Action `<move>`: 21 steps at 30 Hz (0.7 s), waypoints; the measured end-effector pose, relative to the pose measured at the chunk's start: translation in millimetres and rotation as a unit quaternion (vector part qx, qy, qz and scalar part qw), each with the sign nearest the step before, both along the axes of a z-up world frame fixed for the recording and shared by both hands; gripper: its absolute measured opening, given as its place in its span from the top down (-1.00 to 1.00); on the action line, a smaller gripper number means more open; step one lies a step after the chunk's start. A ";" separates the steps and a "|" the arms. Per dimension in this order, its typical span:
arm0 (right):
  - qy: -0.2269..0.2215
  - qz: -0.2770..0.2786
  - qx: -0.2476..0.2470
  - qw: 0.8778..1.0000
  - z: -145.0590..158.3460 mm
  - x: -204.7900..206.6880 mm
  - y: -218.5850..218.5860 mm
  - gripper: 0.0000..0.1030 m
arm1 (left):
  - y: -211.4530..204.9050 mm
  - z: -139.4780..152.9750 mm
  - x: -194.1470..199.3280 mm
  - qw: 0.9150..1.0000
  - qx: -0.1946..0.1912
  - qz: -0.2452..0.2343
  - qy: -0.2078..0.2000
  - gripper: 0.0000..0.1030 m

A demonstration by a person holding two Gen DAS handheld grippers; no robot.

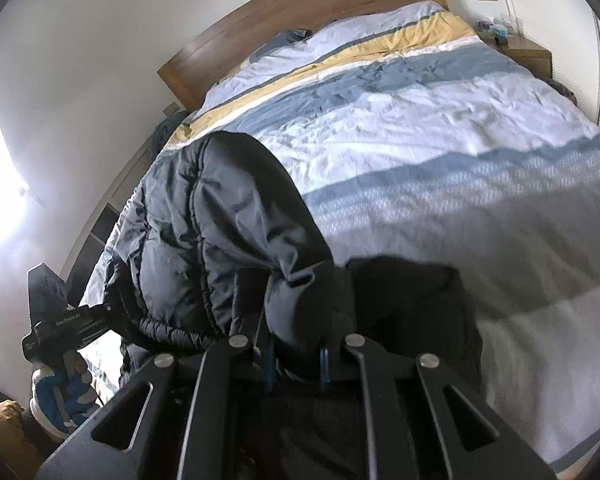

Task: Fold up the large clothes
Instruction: 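Lift the hem with both grippers and fold it toward the collar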

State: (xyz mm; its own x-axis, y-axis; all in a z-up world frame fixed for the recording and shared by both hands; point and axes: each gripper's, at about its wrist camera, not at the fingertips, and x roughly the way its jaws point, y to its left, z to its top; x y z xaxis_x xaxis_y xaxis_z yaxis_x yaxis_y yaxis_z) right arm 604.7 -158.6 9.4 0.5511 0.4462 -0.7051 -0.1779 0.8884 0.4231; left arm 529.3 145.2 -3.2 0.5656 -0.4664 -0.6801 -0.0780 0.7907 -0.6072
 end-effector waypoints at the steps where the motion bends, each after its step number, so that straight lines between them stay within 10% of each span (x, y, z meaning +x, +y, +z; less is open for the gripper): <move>1: 0.000 0.000 -0.002 1.000 -4.8 -3.6 0.2 0.72 | -0.8 -2.8 -4.1 1.000 0.002 -0.003 -0.001 0.84; 21: -0.101 0.027 -0.020 0.994 -39.9 -43.7 -7.2 0.66 | -16.5 -17.1 -60.5 0.988 0.047 -0.061 -0.135 0.80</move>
